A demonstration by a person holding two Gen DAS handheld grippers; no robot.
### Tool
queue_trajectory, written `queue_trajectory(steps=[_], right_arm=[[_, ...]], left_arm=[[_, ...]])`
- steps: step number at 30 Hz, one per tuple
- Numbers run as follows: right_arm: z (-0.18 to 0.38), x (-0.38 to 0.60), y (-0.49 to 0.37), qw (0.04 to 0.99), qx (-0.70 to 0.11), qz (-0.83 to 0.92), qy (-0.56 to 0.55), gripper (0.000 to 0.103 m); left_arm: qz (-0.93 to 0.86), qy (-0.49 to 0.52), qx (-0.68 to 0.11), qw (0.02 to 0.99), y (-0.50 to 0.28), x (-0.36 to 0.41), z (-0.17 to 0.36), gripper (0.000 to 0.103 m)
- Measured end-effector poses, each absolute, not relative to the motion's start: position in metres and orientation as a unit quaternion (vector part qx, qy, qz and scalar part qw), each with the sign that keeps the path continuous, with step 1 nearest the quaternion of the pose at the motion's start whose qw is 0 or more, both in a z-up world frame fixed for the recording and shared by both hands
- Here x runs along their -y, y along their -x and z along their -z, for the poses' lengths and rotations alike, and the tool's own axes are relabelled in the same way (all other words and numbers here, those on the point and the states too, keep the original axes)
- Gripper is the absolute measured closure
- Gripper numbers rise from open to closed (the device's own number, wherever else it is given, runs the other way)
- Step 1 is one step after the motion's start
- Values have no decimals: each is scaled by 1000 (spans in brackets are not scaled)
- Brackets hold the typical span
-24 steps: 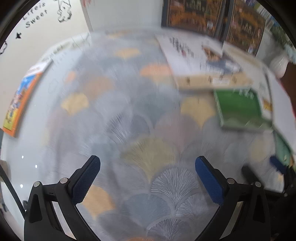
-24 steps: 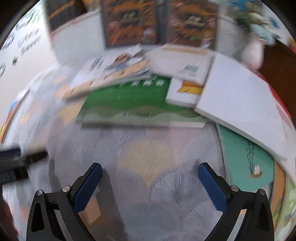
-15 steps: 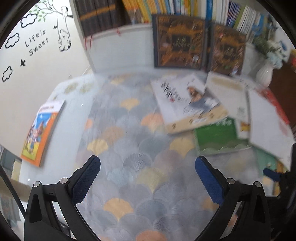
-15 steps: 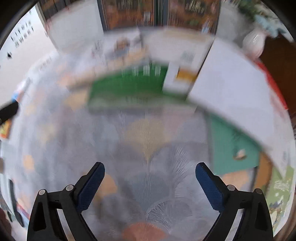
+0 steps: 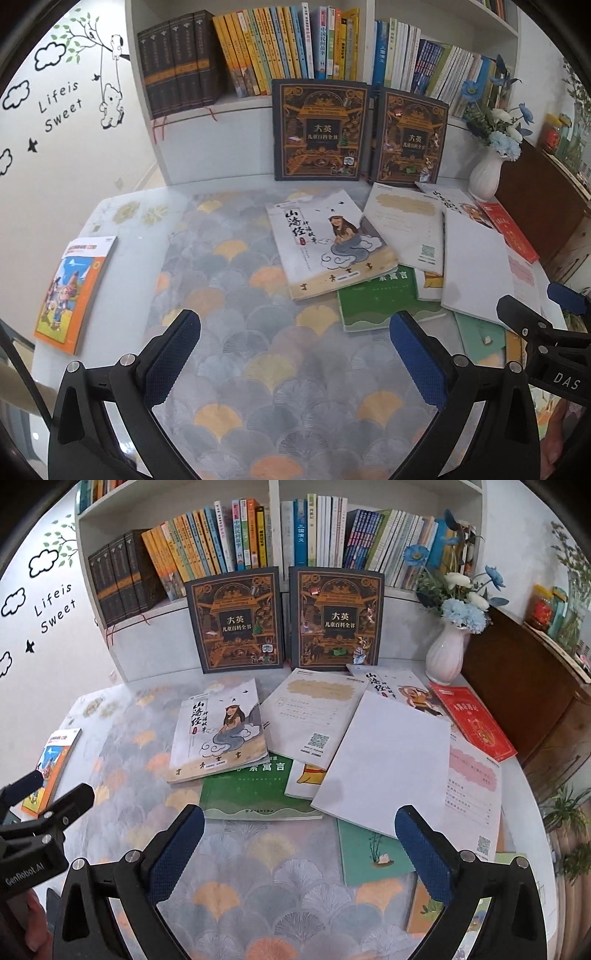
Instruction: Organize books
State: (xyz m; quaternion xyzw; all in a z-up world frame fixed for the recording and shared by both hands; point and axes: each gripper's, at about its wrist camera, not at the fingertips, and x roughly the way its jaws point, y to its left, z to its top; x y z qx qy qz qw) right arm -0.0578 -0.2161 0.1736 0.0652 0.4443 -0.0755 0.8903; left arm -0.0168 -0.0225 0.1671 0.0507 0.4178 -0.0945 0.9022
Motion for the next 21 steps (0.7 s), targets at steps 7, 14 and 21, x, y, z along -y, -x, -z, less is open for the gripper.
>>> queue_trajectory(steps=[7,14,21], right_arm=[[-167,215,49,881,-463,79,-60,0],[-182,216,27,884,-457,83,-51,0],[-180,218,-1,883,-458,80,-54,0]], left_arm=[[94,-47,-429,897,3,14,-162,0],[95,-62,-420,900,-25,11,-169,0],[95,-71,-415,902,-56,15,-170,0]])
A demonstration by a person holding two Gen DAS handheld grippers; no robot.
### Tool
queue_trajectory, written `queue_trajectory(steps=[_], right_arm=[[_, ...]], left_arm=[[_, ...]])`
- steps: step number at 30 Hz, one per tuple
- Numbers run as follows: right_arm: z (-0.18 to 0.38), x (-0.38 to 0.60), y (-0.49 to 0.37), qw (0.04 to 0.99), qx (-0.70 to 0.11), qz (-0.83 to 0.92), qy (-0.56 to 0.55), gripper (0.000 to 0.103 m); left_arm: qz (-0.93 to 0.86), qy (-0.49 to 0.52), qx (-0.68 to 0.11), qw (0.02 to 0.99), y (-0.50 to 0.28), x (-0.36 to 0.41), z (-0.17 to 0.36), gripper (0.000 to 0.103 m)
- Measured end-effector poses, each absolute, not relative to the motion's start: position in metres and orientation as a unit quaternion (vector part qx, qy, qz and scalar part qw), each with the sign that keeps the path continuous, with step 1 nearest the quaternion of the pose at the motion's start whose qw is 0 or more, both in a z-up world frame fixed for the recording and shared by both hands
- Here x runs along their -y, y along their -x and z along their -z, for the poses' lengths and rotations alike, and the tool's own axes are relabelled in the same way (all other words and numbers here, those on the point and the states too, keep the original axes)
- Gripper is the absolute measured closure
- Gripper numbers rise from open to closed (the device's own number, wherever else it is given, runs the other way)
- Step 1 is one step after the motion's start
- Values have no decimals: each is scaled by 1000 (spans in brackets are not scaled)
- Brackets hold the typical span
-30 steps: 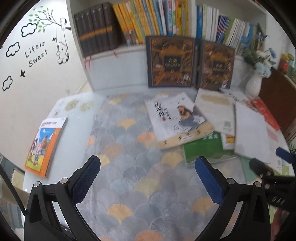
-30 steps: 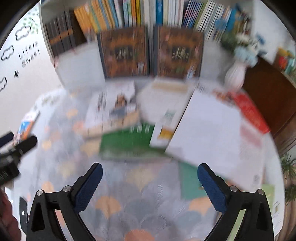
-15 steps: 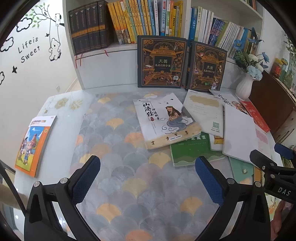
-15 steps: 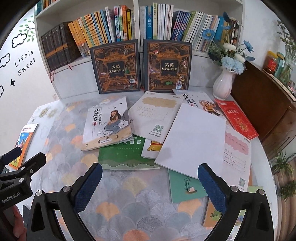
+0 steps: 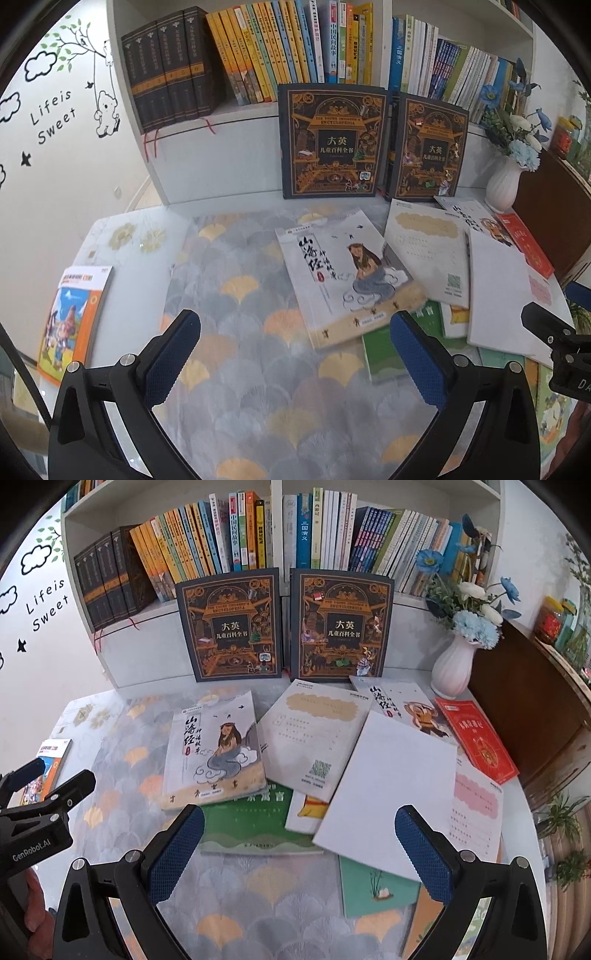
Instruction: Organize books
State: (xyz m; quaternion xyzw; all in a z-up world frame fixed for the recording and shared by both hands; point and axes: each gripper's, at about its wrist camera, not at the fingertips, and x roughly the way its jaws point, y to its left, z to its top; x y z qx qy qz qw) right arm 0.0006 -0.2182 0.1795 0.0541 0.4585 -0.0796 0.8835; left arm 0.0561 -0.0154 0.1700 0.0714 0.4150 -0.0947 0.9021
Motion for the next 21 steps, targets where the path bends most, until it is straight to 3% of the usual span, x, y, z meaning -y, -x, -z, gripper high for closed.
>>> queue_trajectory(steps=[21], right_arm=[[-130,218,-90,869,-488,64,-52,0]], left_arm=[[70,-53,-486,870,-136,9,-103,0]])
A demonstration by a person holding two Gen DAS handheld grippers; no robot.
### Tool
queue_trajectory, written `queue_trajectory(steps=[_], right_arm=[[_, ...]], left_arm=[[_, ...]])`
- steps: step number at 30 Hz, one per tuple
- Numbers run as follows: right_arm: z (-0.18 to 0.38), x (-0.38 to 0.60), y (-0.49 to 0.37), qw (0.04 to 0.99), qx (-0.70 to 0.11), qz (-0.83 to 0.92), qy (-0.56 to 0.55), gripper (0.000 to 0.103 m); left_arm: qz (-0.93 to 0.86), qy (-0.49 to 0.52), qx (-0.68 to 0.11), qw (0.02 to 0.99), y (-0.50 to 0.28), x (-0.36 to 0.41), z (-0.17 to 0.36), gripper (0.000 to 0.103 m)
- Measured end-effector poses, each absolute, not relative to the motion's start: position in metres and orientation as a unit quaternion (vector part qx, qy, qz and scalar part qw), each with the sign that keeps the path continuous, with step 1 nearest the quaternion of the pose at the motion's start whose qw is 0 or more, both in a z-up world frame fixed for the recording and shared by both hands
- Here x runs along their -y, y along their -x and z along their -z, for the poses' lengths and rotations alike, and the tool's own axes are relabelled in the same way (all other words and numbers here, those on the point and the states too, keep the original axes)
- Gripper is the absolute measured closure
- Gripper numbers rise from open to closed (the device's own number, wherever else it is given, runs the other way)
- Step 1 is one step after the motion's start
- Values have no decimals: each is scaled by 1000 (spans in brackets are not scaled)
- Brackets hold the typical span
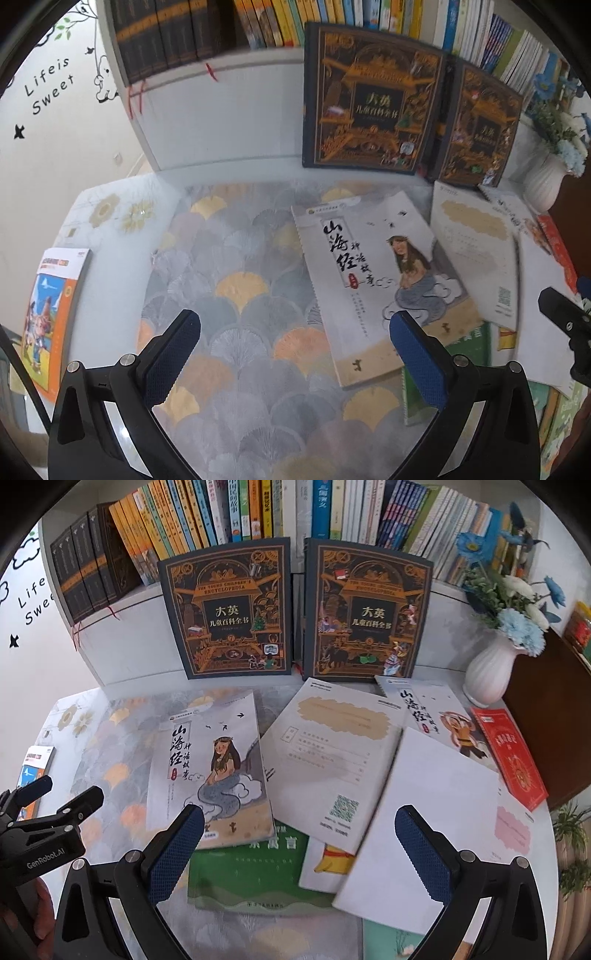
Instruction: Organize books
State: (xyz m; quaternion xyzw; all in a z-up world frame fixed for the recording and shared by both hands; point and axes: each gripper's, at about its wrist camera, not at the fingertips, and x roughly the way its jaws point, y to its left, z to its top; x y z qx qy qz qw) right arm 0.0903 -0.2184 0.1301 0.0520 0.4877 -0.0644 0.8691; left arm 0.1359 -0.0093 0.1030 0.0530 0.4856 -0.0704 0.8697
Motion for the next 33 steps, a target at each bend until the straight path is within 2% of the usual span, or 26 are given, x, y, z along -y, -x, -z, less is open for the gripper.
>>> queue_trajectory(steps=[13,14,16,17,19,22,28,30,33], right_arm=[[-74,204,-138,852,-520,19,-66,0],[-70,203,-141,849,-524,20,-65,2],[-58,202,-149,840,-538,22,-62,16],[-50,202,-155,832,-551,21,-62,26],[-40,206,-161,823,-563,18,-73,36],[-33,211,-167,819,-566,13,-91,37],[-25,203,-175,816,-575,9,-60,37],[-25,198,-177,812,-580,-10,-59,42],[-25,191,-177,805,-589,-36,-61,43]], left_arm=[[116,31,-554,824,-176,0,-42,1],[122,33,-558,820,-177,2,-38,1],[139,39,-565,812,-177,7,-30,1],[144,42,-567,810,-177,10,-27,1],[148,55,-571,805,-177,10,-22,1],[149,60,-570,806,-177,8,-20,1],[167,36,-568,805,-175,20,-18,2],[174,34,-565,806,-175,22,-18,2],[192,35,-564,802,-173,25,-17,4]])
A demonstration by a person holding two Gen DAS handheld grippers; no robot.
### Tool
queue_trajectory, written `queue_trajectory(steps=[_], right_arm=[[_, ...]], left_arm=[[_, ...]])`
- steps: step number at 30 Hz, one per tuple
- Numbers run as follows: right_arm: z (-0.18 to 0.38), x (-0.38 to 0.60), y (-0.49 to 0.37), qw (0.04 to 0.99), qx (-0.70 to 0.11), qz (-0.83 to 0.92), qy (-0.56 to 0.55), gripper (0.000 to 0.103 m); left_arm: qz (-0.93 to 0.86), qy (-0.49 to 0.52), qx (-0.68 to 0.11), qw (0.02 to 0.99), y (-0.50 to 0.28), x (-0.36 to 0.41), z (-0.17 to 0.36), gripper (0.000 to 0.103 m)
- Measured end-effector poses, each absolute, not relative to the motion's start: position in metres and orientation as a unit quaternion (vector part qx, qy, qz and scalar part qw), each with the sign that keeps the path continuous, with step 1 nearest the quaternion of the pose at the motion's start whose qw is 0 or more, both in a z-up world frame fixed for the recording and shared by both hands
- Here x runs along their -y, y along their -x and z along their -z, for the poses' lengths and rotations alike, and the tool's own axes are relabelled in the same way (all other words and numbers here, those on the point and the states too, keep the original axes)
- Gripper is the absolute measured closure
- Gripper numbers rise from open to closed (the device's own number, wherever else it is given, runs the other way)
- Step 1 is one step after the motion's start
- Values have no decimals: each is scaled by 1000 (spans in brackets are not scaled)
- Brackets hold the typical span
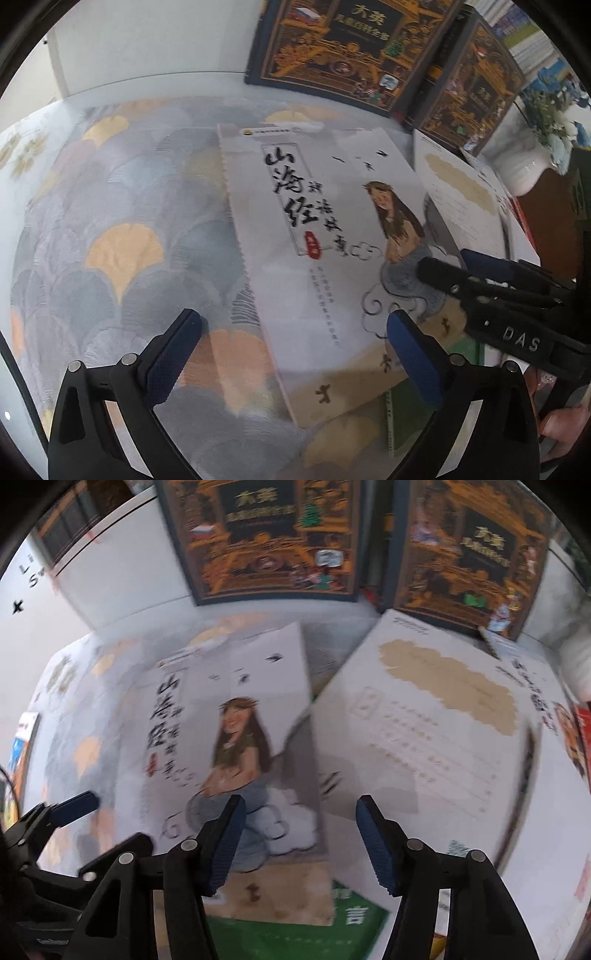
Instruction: Organize books
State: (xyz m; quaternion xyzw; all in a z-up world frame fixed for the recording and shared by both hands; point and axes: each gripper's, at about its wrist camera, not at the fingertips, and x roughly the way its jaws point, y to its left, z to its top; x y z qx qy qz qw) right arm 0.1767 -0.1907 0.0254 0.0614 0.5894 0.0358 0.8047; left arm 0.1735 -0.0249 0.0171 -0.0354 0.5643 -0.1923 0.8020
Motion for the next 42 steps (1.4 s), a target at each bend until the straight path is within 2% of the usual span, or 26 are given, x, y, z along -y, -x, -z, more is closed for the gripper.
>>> queue_trajectory(steps=[2,7,9,14,18,21,26,31,36,42], right_arm=[[-26,186,-173,801,-593,-44,-65,49],[-27,184,-155,798,-596,-54,-75,51],[-28,182,-148,795,-598,-67,-80,56],[-32,182,-129,792,-602,-71,-72,56],[-40,182,-154,811,-582,-53,-39,56],[-25,180,-182,794,-604,-51,-44,59],[-31,165,-171,799,-598,-64,-9,60],[-44,168,-124,796,-601,-69,-13,60],[-52,166,-37,786,-613,-72,-17,58],[-19,190,47,741,-667,-49,-63,57]], left_arm=[[211,36,-565,797,-170,27,-18,8],[230,45,-568,789,-157,25,-17,9],[240,41,-564,789,-147,27,-19,11],[232,23,-564,792,-137,22,-21,10],[221,42,-563,796,-168,8,-20,11],[234,42,-566,790,-182,12,-16,11],[255,29,-555,791,-171,25,-21,12],[283,38,-563,775,-123,19,-26,12],[304,36,-590,747,-43,20,-20,12],[290,46,-603,742,24,23,-10,10]])
